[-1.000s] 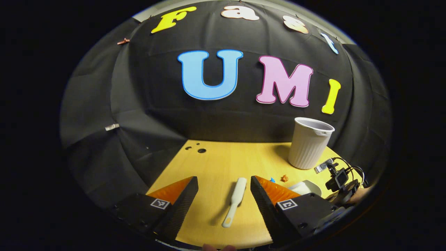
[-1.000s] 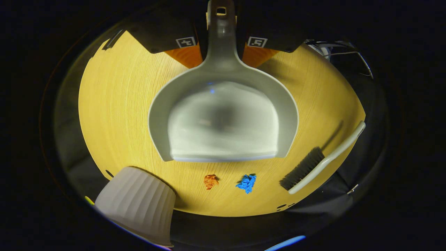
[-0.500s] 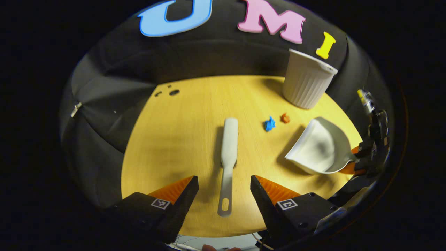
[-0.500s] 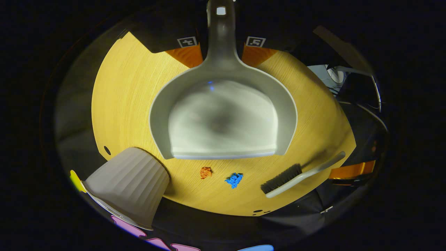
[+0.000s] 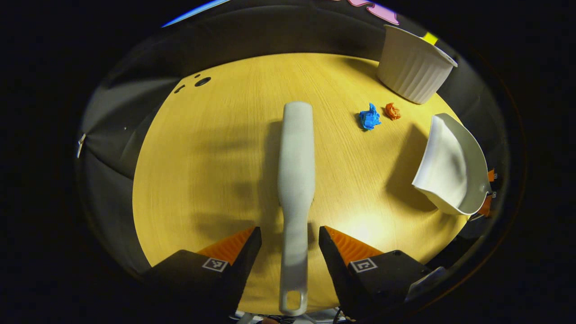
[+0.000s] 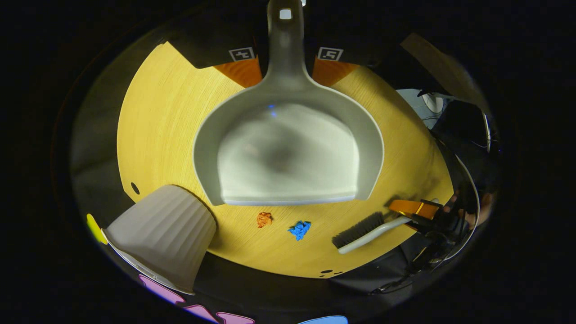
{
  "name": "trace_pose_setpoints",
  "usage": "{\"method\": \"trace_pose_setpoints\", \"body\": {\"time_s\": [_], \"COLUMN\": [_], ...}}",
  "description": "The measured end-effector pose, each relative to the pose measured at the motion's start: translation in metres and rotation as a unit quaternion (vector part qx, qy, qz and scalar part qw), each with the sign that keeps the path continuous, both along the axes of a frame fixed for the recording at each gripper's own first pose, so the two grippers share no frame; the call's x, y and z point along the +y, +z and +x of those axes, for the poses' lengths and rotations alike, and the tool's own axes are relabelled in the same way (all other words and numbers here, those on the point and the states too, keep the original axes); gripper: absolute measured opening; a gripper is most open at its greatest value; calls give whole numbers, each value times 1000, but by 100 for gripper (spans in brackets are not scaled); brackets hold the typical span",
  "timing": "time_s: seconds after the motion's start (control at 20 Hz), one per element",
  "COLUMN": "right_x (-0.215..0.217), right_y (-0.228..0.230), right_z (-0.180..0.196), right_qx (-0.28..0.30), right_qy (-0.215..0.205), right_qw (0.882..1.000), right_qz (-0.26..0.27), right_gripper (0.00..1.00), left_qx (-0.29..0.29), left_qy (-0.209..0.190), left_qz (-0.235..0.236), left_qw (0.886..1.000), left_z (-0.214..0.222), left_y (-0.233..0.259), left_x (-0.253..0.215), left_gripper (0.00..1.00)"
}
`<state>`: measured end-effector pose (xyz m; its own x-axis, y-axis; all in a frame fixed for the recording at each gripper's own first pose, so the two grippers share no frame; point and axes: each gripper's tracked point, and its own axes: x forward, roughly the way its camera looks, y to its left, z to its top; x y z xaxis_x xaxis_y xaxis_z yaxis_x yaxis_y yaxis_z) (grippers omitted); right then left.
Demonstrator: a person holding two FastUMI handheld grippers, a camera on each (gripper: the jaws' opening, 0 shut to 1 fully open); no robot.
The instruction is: Pick up the small broom and dustpan from the desktop, sweep the trash into the dustpan with the broom, and then empty the trash into the garbage bin.
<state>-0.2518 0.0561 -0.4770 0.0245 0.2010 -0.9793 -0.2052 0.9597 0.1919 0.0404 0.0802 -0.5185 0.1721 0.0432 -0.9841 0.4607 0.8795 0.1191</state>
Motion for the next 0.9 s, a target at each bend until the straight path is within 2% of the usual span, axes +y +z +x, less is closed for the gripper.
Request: {"method": "trace_pose_setpoints", "body": {"time_s": [0.05,0.15,0.3,0.35,0.4,0.45,0.55,0.75,0.9], "right_x": [0,0,-3,-4,-4,-4,-4,-8,-15], "right_y": [-1,2,-3,-3,-4,-4,-6,-10,-14], "right_z": [1,1,3,4,4,4,6,11,19], "right_qx": [2,6,14,15,16,19,23,42,55], "right_qy": [-2,-1,5,8,13,17,25,38,52], "right_qw": [1000,1000,1000,1000,1000,1000,999,998,997], "right_qz": [2,7,9,9,9,9,10,11,4], "right_gripper": [39,36,36,36,36,36,36,36,36], "left_qx": [4,7,5,6,9,15,23,-6,-10], "left_qy": [-3,-9,-8,-11,-17,-21,-42,-74,-87], "left_qz": [3,12,14,16,13,12,16,-16,-21], "left_qw": [1000,1000,1000,1000,1000,1000,999,997,996], "left_z": [1,3,9,10,10,8,10,44,77], "left_y": [-2,-6,-11,-12,-13,-14,-14,-9,-10], "left_x": [-1,1,-1,-1,-4,-5,-6,-41,-67], "left_gripper": [83,81,66,56,51,48,31,24,25]}}
